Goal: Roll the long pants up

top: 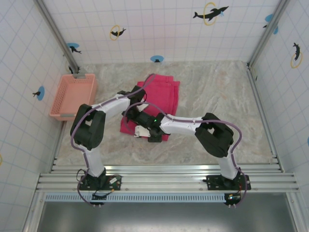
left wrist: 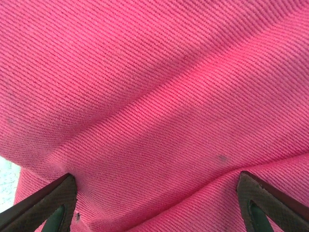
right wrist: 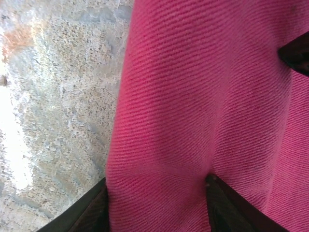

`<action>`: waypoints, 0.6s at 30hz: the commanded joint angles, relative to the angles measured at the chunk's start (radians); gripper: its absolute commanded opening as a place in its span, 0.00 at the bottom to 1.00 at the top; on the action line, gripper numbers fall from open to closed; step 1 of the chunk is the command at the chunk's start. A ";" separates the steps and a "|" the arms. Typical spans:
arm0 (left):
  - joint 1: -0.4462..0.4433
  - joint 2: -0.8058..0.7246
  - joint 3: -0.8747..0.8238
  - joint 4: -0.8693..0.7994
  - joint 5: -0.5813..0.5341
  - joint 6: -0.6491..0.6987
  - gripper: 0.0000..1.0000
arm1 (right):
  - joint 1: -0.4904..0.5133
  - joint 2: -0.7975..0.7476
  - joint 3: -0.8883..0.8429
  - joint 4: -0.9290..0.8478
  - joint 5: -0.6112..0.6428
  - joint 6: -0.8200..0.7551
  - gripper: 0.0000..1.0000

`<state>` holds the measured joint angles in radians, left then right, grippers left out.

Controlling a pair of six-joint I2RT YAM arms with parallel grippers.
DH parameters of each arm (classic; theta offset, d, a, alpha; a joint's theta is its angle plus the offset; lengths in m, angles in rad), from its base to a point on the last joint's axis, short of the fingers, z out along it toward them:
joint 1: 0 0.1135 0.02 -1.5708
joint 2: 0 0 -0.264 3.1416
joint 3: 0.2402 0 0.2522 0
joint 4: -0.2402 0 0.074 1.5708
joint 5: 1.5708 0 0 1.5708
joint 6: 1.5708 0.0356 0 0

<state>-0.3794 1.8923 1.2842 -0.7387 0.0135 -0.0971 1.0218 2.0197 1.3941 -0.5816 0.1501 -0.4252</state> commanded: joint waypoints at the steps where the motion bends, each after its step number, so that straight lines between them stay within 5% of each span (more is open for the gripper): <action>1: 0.005 0.005 0.019 -0.058 0.034 0.043 0.87 | -0.029 0.060 -0.024 0.051 0.043 -0.033 0.52; 9: 0.026 0.016 0.066 -0.093 0.039 0.071 0.88 | -0.100 0.133 0.103 -0.071 -0.147 -0.033 0.22; 18: 0.116 0.019 0.190 -0.143 0.014 0.086 0.90 | -0.150 0.076 0.310 -0.449 -0.634 0.001 0.16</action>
<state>-0.2852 1.8984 1.4281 -0.8143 0.0216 -0.0441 0.8780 2.0926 1.6176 -0.8143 -0.2245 -0.4599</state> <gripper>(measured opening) 0.902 0.190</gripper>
